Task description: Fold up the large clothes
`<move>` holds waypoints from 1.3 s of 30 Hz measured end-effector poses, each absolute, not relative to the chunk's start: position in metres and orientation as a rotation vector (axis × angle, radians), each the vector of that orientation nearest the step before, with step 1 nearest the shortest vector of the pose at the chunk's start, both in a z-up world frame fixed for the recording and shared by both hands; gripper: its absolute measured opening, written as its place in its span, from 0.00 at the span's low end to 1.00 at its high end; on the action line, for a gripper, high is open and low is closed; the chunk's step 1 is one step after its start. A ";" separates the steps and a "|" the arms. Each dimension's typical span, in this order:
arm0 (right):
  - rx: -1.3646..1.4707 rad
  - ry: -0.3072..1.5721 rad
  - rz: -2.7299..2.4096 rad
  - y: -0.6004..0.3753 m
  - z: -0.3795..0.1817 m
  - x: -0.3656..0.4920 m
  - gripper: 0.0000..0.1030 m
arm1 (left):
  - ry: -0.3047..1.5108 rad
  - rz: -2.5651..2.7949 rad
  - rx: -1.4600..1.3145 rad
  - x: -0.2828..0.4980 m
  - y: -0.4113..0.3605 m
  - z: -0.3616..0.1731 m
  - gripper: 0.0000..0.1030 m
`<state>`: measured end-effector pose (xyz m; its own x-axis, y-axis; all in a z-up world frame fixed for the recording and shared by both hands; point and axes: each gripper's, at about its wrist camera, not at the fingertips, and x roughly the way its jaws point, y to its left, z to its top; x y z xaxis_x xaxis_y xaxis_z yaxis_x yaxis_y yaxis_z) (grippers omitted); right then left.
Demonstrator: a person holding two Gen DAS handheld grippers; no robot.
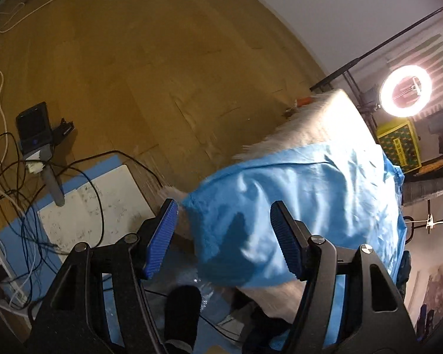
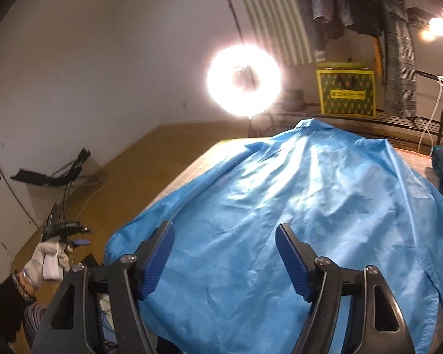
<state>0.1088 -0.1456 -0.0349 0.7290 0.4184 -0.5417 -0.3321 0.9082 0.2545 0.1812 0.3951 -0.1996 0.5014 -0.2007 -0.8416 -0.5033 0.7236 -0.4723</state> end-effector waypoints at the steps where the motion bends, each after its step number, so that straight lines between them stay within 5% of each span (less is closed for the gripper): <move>1: 0.129 0.630 0.414 -0.141 -0.038 0.111 0.70 | 1.066 0.200 -0.779 0.186 0.397 -0.206 0.65; 10: 0.060 0.648 0.387 -0.128 -0.052 0.130 0.70 | 1.183 0.183 -0.842 0.213 0.395 -0.258 0.63; 12: 0.069 0.661 0.388 -0.130 -0.055 0.133 0.70 | 1.194 0.172 -0.839 0.215 0.393 -0.261 0.55; 16: 0.069 0.663 0.380 -0.134 -0.055 0.134 0.70 | 1.159 0.157 -0.827 0.215 0.390 -0.252 0.14; 17: 0.071 0.661 0.379 -0.136 -0.054 0.133 0.70 | 1.142 0.155 -0.821 0.215 0.389 -0.247 0.11; 29: 0.050 0.679 0.365 -0.143 -0.057 0.132 0.64 | 0.870 -0.025 -0.599 0.208 0.323 -0.132 0.08; 34: 0.093 0.736 0.390 -0.150 -0.064 0.139 0.43 | 0.776 -0.212 -0.574 0.195 0.263 -0.091 0.08; 39: 0.142 0.760 0.406 -0.162 -0.065 0.146 0.39 | 0.764 -0.474 -0.499 0.171 0.176 -0.075 0.08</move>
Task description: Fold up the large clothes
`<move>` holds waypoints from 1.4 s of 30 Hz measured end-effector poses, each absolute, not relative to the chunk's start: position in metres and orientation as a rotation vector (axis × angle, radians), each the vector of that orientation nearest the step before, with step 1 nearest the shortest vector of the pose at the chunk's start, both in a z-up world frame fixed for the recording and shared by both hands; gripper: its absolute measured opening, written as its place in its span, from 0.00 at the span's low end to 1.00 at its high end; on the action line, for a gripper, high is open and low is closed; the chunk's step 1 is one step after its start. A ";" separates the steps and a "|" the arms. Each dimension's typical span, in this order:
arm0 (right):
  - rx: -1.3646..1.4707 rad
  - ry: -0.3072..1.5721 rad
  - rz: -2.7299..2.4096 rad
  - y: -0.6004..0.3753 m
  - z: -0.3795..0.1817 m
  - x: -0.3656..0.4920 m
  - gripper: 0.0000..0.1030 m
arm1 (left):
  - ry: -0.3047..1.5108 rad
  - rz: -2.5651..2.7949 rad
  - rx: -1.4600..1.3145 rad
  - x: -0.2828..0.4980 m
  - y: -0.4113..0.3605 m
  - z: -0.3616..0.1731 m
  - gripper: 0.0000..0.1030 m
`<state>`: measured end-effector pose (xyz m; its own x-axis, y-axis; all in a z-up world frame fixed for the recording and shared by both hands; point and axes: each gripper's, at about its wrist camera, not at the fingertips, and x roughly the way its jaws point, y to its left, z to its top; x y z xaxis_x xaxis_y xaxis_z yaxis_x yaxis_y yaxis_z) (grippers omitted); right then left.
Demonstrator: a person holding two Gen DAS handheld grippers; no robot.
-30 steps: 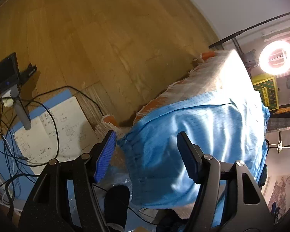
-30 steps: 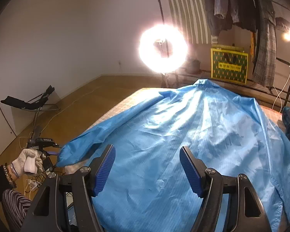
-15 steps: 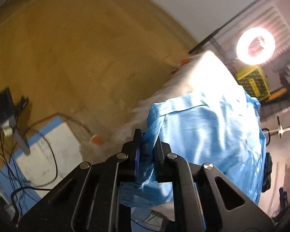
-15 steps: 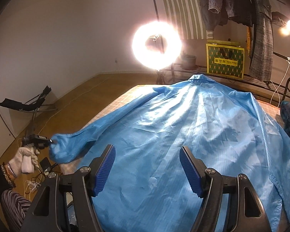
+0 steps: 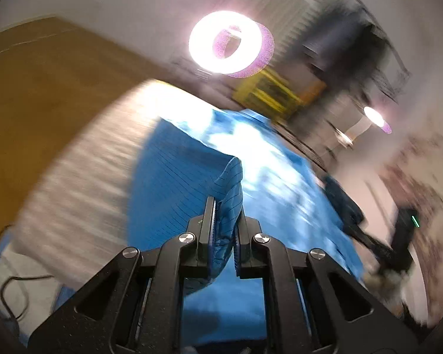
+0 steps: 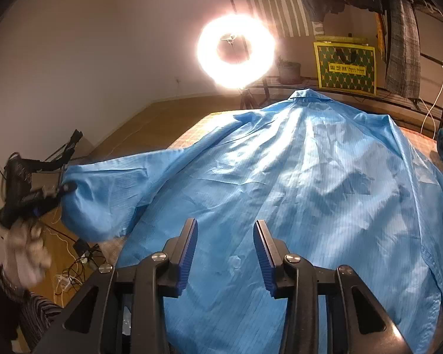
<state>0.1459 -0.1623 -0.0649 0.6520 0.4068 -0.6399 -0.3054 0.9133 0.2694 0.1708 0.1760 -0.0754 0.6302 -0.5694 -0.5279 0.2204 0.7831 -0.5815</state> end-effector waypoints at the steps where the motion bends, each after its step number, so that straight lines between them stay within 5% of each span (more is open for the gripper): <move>1: 0.144 0.762 0.406 -0.165 -0.065 0.147 0.39 | 0.773 -0.524 -0.473 0.165 0.161 -0.076 0.07; 8: 0.179 0.804 0.415 -0.176 -0.072 0.161 0.38 | 0.912 -0.760 -0.233 0.127 0.078 -0.106 0.07; 36: 0.211 1.115 0.508 -0.110 -0.167 0.257 0.36 | 1.049 -0.758 0.076 0.065 0.067 -0.140 0.09; 40: 0.255 1.053 0.544 -0.130 -0.127 0.259 0.38 | 1.091 -0.730 0.069 0.065 0.076 -0.132 0.43; 42: 0.244 1.022 0.563 -0.139 -0.105 0.256 0.38 | 1.074 -0.722 0.038 0.066 0.089 -0.117 0.43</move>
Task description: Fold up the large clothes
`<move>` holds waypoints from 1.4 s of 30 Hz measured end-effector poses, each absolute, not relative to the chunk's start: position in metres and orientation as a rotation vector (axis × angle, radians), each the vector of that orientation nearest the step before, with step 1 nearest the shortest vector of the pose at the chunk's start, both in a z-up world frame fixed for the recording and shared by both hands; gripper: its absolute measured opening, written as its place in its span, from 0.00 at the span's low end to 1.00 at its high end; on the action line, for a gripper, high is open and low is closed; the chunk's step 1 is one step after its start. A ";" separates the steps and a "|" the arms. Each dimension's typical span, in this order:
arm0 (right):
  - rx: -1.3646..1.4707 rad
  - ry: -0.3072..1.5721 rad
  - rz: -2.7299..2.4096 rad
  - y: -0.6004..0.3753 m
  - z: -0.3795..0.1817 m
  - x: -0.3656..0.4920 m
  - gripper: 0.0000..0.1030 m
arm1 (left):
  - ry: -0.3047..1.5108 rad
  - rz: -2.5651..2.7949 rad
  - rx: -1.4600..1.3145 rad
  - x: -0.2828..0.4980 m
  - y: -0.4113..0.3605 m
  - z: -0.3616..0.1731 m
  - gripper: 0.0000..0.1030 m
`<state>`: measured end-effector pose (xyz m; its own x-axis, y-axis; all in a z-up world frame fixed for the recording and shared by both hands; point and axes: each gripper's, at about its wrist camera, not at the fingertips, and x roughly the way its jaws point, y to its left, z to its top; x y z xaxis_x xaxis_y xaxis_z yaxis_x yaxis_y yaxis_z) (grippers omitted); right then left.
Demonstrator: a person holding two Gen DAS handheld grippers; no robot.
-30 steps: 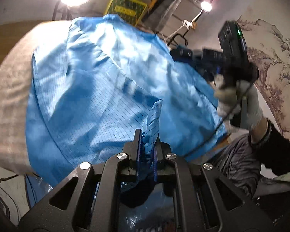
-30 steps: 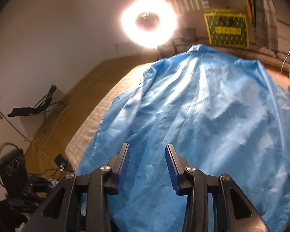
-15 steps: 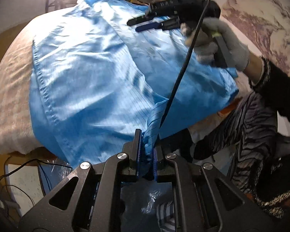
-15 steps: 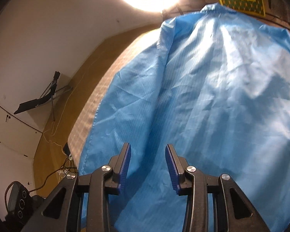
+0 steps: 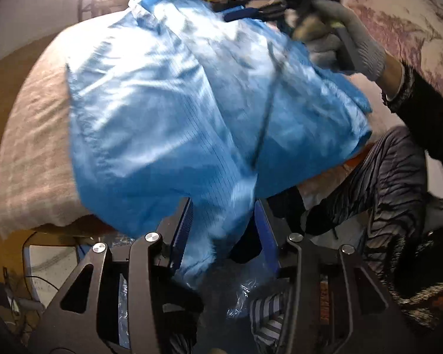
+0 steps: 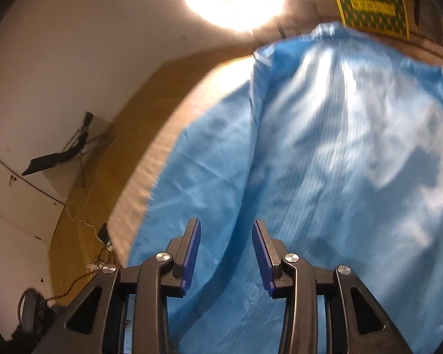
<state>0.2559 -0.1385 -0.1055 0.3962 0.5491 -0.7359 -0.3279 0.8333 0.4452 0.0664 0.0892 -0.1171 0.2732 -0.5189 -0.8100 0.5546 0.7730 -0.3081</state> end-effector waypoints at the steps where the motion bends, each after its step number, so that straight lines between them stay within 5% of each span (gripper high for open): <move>1: 0.231 1.006 0.577 -0.142 -0.093 0.254 0.39 | 1.063 -0.724 0.021 0.068 0.096 -0.109 0.43; 5: 0.145 0.920 0.587 -0.150 -0.044 0.258 0.56 | 0.980 -0.657 0.031 0.101 0.118 -0.070 0.43; 9: 0.108 0.880 0.570 -0.146 -0.018 0.287 0.56 | 0.923 -0.585 0.012 0.165 0.126 -0.056 0.43; 12: 0.095 0.885 0.539 -0.135 -0.017 0.321 0.46 | 0.891 -0.531 0.000 0.230 0.122 -0.065 0.43; 20: 0.065 0.946 0.484 -0.089 -0.043 0.428 0.42 | 0.948 -0.412 -0.084 0.365 0.118 -0.143 0.43; 29: -0.043 1.036 0.395 -0.027 -0.100 0.523 0.40 | 0.999 -0.363 -0.108 0.411 0.132 -0.211 0.41; 34: -0.075 1.063 0.348 -0.019 -0.119 0.546 0.28 | 0.984 -0.380 -0.104 0.410 0.133 -0.209 0.41; 37: -0.105 1.052 0.345 -0.017 -0.125 0.546 0.00 | 0.975 -0.376 -0.084 0.409 0.129 -0.210 0.42; 42: 0.015 0.957 0.258 -0.074 -0.110 0.551 0.00 | 0.962 -0.367 -0.067 0.405 0.125 -0.209 0.41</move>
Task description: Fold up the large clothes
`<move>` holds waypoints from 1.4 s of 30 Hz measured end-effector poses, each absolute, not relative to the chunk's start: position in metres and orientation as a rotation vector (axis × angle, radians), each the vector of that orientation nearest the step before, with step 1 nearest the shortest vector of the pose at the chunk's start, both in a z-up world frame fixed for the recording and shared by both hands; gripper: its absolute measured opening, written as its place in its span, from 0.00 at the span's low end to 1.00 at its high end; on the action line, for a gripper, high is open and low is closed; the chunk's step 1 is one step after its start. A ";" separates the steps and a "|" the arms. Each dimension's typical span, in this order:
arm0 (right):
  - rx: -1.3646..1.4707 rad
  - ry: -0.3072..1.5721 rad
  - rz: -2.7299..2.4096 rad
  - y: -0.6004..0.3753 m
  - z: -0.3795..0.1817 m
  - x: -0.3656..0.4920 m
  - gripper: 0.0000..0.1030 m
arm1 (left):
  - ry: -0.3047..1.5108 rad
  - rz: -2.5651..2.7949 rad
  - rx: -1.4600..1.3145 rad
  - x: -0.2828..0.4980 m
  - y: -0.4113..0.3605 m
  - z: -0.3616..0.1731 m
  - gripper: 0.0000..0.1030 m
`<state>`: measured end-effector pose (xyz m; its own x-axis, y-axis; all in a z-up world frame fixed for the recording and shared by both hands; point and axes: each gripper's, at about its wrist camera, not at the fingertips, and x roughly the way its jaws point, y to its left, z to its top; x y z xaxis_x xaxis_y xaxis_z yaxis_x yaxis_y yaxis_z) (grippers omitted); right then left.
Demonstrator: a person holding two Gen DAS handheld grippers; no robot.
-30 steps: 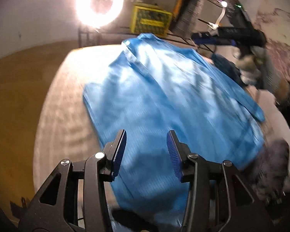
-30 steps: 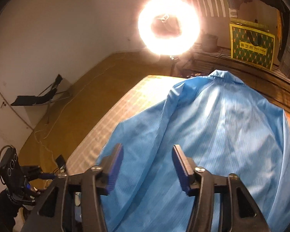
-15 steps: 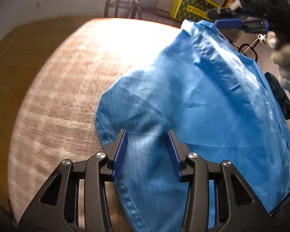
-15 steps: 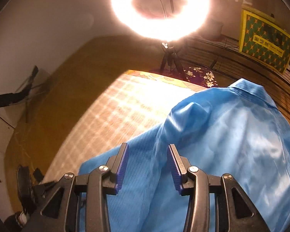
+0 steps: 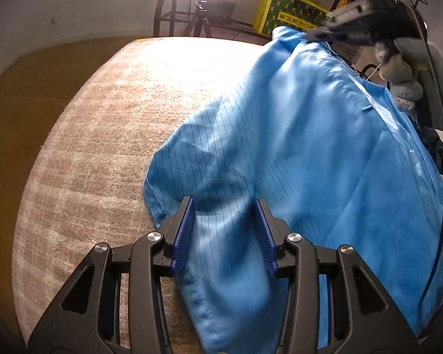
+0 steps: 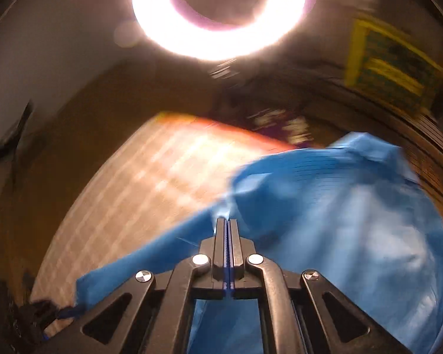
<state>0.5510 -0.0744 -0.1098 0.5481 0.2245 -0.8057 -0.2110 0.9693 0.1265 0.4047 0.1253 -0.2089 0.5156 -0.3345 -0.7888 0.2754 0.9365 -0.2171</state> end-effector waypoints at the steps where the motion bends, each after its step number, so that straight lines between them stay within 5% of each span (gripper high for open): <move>1: 0.096 0.963 0.234 -0.099 -0.112 0.555 0.00 | 0.960 -0.365 -0.064 0.405 0.125 -0.209 0.41; 8: 0.168 1.037 0.301 -0.132 -0.146 0.550 0.05 | 0.969 -0.320 -0.060 0.421 0.127 -0.209 0.41; 10: 0.182 1.034 0.323 -0.130 -0.144 0.551 0.29 | 0.973 -0.312 -0.091 0.424 0.131 -0.210 0.42; 12: 0.179 0.994 0.331 -0.129 -0.135 0.553 0.39 | 0.960 -0.303 -0.070 0.422 0.128 -0.211 0.41; 23: 0.129 1.000 0.318 -0.088 -0.130 0.612 0.40 | 0.931 -0.302 -0.016 0.416 0.120 -0.212 0.41; 24: 0.139 0.996 0.325 -0.088 -0.131 0.614 0.32 | 0.930 -0.302 -0.015 0.412 0.120 -0.211 0.41; 25: 0.146 0.989 0.335 -0.087 -0.131 0.616 0.10 | 0.929 -0.303 -0.014 0.412 0.120 -0.212 0.41; 28: 0.130 0.935 0.310 -0.092 -0.128 0.619 0.00 | 0.929 -0.304 -0.015 0.413 0.120 -0.212 0.41; 36: 0.282 0.899 0.191 -0.147 -0.126 0.623 0.04 | 0.938 -0.289 -0.024 0.418 0.124 -0.209 0.42; 39: 0.291 0.885 0.203 -0.155 -0.115 0.606 0.28 | 0.955 -0.259 -0.049 0.429 0.128 -0.208 0.42; 42: 0.269 0.882 0.242 -0.158 -0.097 0.581 0.28 | 0.961 -0.212 -0.031 0.435 0.132 -0.201 0.42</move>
<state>0.5807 -0.1575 -0.0971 0.6126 0.3165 -0.7243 -0.0967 0.9395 0.3287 0.4350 0.1317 -0.2009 0.5540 -0.1932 -0.8098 0.1661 0.9788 -0.1198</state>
